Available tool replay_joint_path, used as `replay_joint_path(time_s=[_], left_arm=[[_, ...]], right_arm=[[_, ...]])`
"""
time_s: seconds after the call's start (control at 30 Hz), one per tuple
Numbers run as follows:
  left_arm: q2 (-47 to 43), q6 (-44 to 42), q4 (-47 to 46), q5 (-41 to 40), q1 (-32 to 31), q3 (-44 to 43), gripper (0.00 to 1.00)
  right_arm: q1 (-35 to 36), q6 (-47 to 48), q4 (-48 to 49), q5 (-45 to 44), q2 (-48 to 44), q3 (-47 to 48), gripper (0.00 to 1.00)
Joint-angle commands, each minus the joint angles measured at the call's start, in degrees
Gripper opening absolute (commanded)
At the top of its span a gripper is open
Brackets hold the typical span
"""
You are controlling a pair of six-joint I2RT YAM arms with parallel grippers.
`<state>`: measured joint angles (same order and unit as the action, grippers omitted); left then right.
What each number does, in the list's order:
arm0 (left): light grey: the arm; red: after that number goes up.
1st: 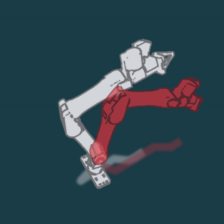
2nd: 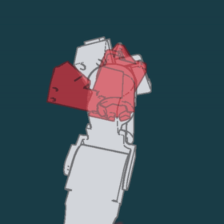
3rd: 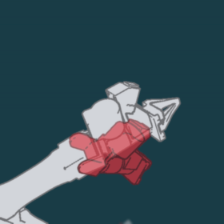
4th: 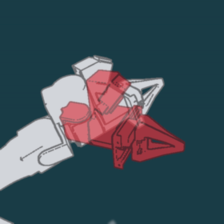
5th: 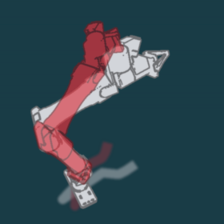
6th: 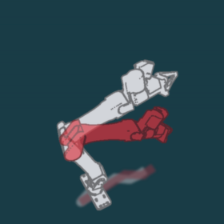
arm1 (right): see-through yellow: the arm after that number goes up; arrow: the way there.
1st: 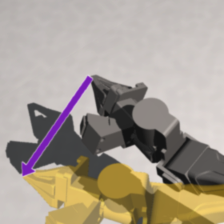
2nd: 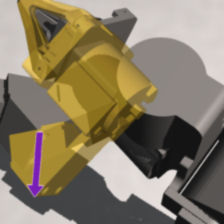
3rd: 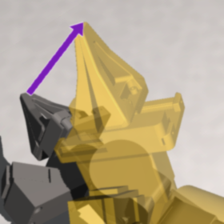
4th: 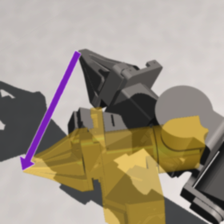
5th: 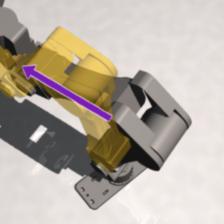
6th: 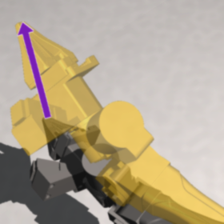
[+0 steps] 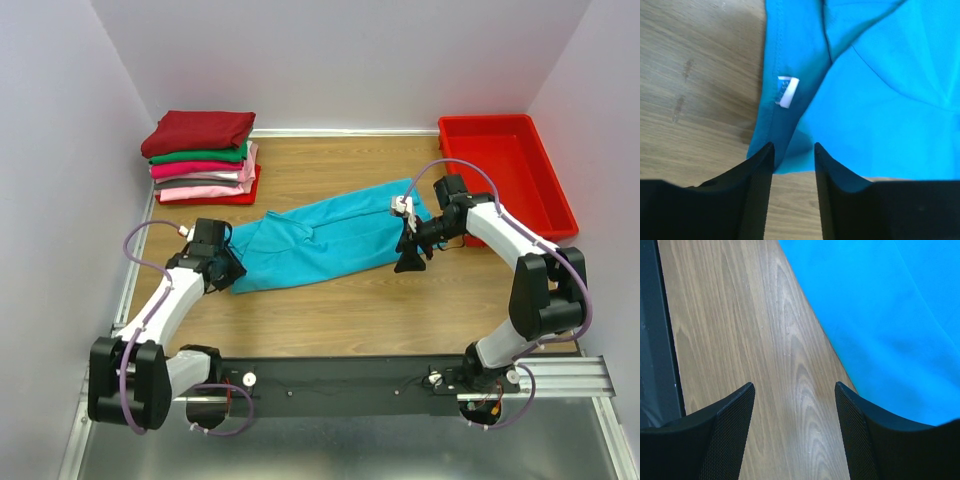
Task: Fold and stack the t-shirts
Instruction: Fold the tshirt
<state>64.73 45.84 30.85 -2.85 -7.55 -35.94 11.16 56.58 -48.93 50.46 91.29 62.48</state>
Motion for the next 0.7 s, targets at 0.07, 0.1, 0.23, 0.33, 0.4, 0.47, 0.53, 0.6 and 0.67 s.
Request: replay_joint_path(time_s=[0.07,0.1,0.23,0.33,0.4,0.47,0.53,0.6,0.67], left_arm=[[-5.31,-1.72,4.22,4.78,0.26,0.34,0.39],[-5.32,-2.42,4.91,5.83,0.26,1.13,0.35],[-4.35,-3.66,5.01,9.53,0.26,2.63,0.29],[-2.95,-4.71,5.18,10.67,0.26,2.46,0.29],[-1.28,-5.41,5.36,10.59,0.26,1.76,0.21],[-0.23,-6.37,5.71,10.50,0.26,1.14,0.14],[0.74,-6.73,6.67,9.71,0.26,-0.26,0.04],[0.84,-6.65,8.07,7.00,0.26,-1.75,0.01],[0.49,-6.82,8.96,5.58,0.34,-2.46,0.00]], right_arm=[[-0.26,-0.50,0.67,0.78,-0.84,-0.34,0.72],[-0.26,-0.59,0.67,0.70,-1.02,-0.34,0.72],[-0.26,-0.94,0.67,0.70,-1.72,-0.16,0.72],[-0.26,-1.20,0.67,0.70,-2.34,-0.16,0.72],[-0.17,-1.29,0.67,0.70,-2.69,-0.16,0.72],[-0.26,-1.38,0.67,0.61,-2.87,-0.16,0.72],[-0.26,-1.47,0.59,0.43,-3.30,-0.16,0.72],[-0.17,-1.56,0.67,0.17,-3.66,-0.25,0.72],[-0.26,-1.64,0.67,-0.18,-3.92,-0.16,0.72]])
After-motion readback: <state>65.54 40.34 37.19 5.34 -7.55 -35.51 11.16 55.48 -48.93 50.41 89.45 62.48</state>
